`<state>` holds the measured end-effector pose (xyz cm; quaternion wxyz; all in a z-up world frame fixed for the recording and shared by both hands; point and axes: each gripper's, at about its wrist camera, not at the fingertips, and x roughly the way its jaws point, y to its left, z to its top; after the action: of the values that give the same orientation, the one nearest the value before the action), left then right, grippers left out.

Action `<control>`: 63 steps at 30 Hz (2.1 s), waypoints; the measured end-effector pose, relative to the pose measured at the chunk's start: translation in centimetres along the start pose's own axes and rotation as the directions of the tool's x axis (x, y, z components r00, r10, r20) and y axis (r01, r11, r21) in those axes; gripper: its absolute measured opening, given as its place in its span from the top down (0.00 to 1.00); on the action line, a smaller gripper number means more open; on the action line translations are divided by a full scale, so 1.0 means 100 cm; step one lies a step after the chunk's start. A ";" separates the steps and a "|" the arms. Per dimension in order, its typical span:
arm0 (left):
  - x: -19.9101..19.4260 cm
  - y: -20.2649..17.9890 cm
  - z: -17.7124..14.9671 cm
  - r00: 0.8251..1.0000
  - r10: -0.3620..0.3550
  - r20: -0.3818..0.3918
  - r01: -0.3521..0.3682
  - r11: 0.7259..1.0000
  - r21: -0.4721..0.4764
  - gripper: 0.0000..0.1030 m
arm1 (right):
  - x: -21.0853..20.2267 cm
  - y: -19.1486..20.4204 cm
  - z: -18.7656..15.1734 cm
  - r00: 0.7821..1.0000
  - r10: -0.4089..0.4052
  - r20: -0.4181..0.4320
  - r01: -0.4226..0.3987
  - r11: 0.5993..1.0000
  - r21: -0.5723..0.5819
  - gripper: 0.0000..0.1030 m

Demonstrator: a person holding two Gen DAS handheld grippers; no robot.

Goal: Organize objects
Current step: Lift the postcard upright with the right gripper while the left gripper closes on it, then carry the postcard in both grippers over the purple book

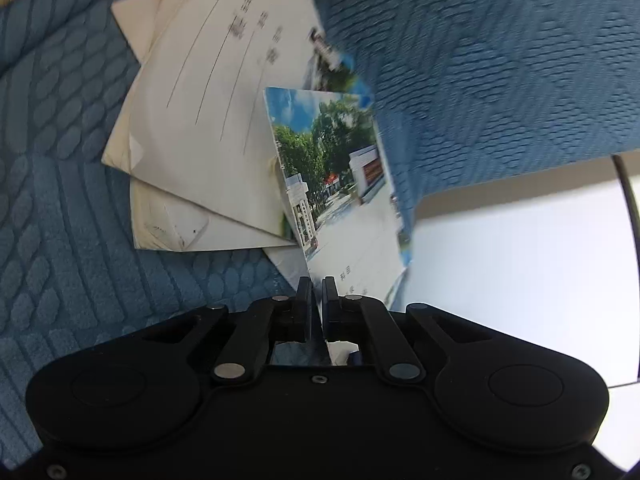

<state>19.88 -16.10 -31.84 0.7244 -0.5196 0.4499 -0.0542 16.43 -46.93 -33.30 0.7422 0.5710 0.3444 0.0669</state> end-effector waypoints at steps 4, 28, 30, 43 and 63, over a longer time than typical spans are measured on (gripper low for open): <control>-0.017 -0.008 0.001 0.999 -0.041 0.004 0.041 0.999 0.002 1.00 | -0.003 0.004 0.002 1.000 0.027 0.004 -0.027 0.999 -0.027 0.78; -0.106 0.019 -0.004 0.989 -0.132 -0.066 0.127 0.990 -0.066 1.00 | 0.004 -0.002 -0.003 0.995 0.079 -0.063 -0.076 0.996 0.050 0.63; -0.114 0.023 -0.004 0.989 -0.130 -0.076 0.125 0.990 -0.059 1.00 | 0.005 -0.001 -0.003 0.995 0.071 -0.066 -0.069 0.997 0.037 0.65; -0.112 0.041 -0.016 0.987 -0.110 -0.115 0.100 0.991 -0.092 0.66 | 0.000 0.049 -0.029 0.988 0.131 -0.086 -0.144 0.976 -0.163 0.96; -0.135 0.046 -0.017 0.972 -0.214 -0.096 0.198 0.968 -0.151 0.89 | -0.012 0.083 -0.061 0.997 0.053 -0.057 -0.064 0.974 -0.216 0.96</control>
<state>8.91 -7.88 -27.59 0.6501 -0.6095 0.4359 -0.1261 14.41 -39.80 -26.02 0.7892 0.4941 0.3367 0.1406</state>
